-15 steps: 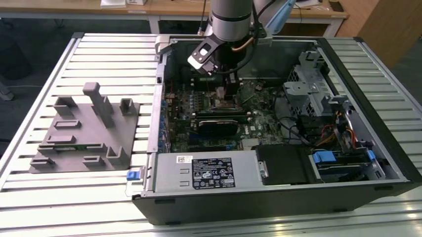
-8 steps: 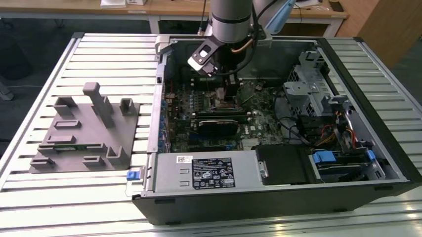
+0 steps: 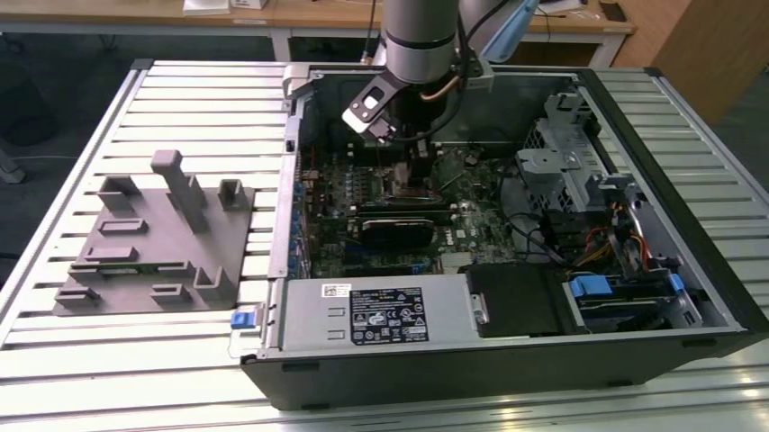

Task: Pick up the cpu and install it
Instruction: 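Place the cpu into insertion slot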

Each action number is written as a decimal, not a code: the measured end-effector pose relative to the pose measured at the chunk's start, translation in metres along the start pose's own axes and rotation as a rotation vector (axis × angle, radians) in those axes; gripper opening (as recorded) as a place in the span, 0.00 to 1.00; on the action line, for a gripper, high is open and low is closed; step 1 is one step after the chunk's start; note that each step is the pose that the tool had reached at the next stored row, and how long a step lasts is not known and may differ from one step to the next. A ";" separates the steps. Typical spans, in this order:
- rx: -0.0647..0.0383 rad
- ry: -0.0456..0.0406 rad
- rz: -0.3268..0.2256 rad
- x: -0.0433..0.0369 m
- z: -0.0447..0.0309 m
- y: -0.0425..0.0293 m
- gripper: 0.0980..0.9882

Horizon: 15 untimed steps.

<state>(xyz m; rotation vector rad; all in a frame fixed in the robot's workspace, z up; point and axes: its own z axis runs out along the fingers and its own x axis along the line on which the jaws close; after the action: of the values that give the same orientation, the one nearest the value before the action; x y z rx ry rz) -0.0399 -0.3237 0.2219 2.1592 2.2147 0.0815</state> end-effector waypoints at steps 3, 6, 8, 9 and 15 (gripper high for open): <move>0.000 0.0000 0.000 0.0003 0.0055 -0.0004 0.48; 0.000 -0.0001 0.001 0.0003 0.0102 -0.0007 0.48; 0.000 -0.0001 0.002 0.0003 0.0123 -0.0009 0.48; 0.000 -0.0002 0.003 0.0003 0.0127 -0.0009 0.48; -0.001 -0.0008 0.012 0.0002 0.0155 -0.0011 0.48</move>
<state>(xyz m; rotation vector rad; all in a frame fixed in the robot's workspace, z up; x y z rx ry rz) -0.0400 -0.3234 0.2064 2.1719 2.2007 0.0823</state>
